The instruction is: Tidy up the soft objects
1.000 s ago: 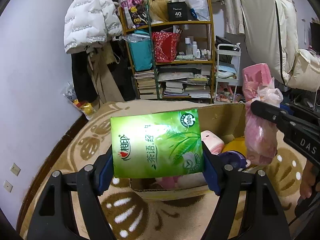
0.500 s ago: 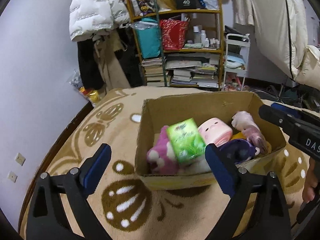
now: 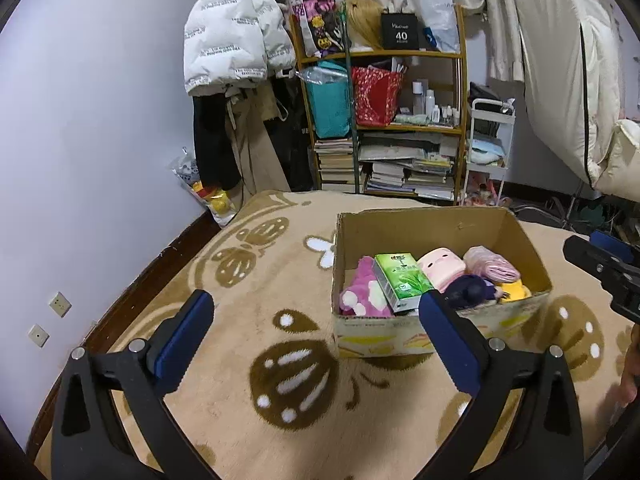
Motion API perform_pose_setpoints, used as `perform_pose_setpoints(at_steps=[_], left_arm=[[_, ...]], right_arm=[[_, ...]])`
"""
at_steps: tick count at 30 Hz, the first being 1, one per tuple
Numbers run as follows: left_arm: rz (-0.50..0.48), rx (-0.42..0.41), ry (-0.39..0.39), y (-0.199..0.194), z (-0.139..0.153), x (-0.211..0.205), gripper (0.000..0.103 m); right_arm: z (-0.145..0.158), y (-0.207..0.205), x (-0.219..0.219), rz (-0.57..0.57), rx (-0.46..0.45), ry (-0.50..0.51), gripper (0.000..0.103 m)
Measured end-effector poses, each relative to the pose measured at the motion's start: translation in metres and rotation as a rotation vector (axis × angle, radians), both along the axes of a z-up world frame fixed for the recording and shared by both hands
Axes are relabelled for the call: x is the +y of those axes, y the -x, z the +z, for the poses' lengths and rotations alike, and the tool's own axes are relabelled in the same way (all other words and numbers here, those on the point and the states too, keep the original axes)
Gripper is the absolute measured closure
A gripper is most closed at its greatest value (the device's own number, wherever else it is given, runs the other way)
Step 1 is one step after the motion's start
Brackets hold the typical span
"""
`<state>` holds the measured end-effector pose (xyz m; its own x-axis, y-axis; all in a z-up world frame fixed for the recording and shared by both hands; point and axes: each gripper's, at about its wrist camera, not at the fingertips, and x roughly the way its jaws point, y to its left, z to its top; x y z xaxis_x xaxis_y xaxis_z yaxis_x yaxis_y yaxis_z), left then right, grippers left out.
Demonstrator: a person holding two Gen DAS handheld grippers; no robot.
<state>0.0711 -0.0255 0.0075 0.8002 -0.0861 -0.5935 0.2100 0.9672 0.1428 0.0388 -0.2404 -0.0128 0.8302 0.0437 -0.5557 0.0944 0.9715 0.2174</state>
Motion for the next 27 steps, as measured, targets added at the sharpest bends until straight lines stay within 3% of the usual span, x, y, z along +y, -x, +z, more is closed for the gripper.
perform_pose_setpoints(at_steps=[6, 11, 27], left_arm=[[0.002, -0.034, 0.021, 0.026, 0.019, 0.009, 0.001], [0.011, -0.088, 0.017, 0.050, 0.031, 0.014, 0.001], [0.031, -0.131, 0.060, 0.089, 0.046, 0.037, 0.001]], right_arm=[[0.025, 0.029, 0.005, -0.016, -0.060, 0.040, 0.000], [0.038, 0.046, 0.008, -0.019, -0.094, 0.047, 0.000], [0.050, 0.097, 0.002, -0.054, -0.135, 0.054, 0.000]])
